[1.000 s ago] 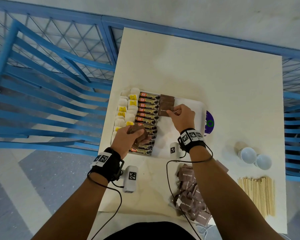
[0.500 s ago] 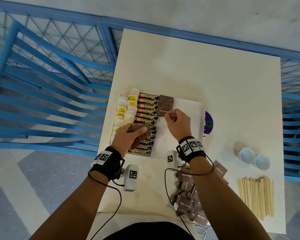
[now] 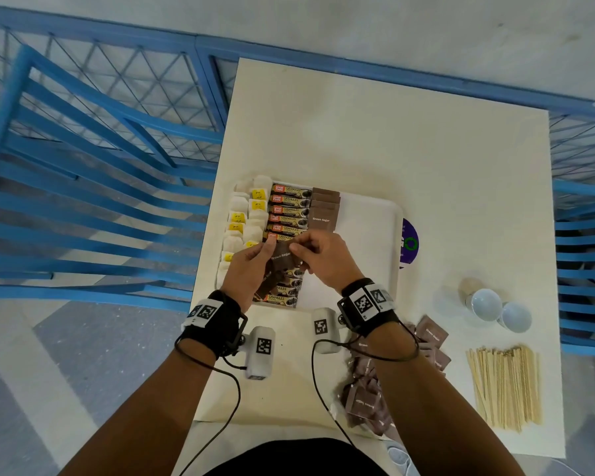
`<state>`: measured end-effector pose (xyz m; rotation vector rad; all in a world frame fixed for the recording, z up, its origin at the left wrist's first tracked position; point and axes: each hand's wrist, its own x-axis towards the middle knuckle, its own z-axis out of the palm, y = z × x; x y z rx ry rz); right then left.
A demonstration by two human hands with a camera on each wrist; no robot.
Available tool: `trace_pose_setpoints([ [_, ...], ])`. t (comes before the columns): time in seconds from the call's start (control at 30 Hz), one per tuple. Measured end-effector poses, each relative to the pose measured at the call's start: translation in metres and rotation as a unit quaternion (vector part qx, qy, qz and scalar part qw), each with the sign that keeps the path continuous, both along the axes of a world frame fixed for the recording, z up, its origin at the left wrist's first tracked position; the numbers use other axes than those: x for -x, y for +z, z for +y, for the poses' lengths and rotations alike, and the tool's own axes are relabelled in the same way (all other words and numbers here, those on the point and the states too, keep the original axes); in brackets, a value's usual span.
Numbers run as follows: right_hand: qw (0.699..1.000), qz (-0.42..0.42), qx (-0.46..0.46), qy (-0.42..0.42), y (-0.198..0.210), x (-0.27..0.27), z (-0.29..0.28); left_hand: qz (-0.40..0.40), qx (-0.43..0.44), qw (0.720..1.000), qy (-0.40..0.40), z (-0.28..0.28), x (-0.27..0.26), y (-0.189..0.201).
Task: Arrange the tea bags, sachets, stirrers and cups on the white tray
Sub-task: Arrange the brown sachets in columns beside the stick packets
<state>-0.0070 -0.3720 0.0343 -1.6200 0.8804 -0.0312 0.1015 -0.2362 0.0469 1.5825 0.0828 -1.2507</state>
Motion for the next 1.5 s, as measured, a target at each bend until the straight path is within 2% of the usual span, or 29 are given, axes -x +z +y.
trace_pose_setpoints([
  [0.13,0.999,0.006,0.003,0.032,0.002,0.002,-0.001,-0.003,0.009,1.000,-0.011,0.001,0.000,0.000],
  [0.23,1.000,0.013,0.014,0.024,0.000,0.006,-0.011,-0.023,-0.004,1.000,-0.016,0.000,0.001,-0.001],
  [0.4,0.994,0.050,0.066,-0.066,-0.013,0.020,-0.038,-0.038,0.030,0.999,-0.020,0.006,-0.004,-0.003],
  [0.5,0.983,0.074,0.100,-0.136,-0.025,0.024,-0.049,-0.031,0.024,0.999,-0.022,0.010,-0.007,-0.006],
  [0.57,0.978,0.087,0.112,-0.153,-0.030,0.023,-0.052,-0.029,0.020,0.999,-0.021,0.010,-0.007,-0.007],
  [0.87,0.965,0.131,0.185,-0.130,-0.037,0.009,-0.047,-0.006,0.002,1.000,-0.017,0.010,-0.005,-0.009],
  [1.07,0.965,0.107,0.183,-0.151,-0.036,0.007,-0.047,0.004,-0.007,1.000,-0.018,0.011,-0.006,-0.012],
  [1.5,0.957,0.123,0.190,-0.181,-0.032,0.010,-0.046,0.025,-0.010,0.999,-0.021,0.012,-0.007,-0.016],
])
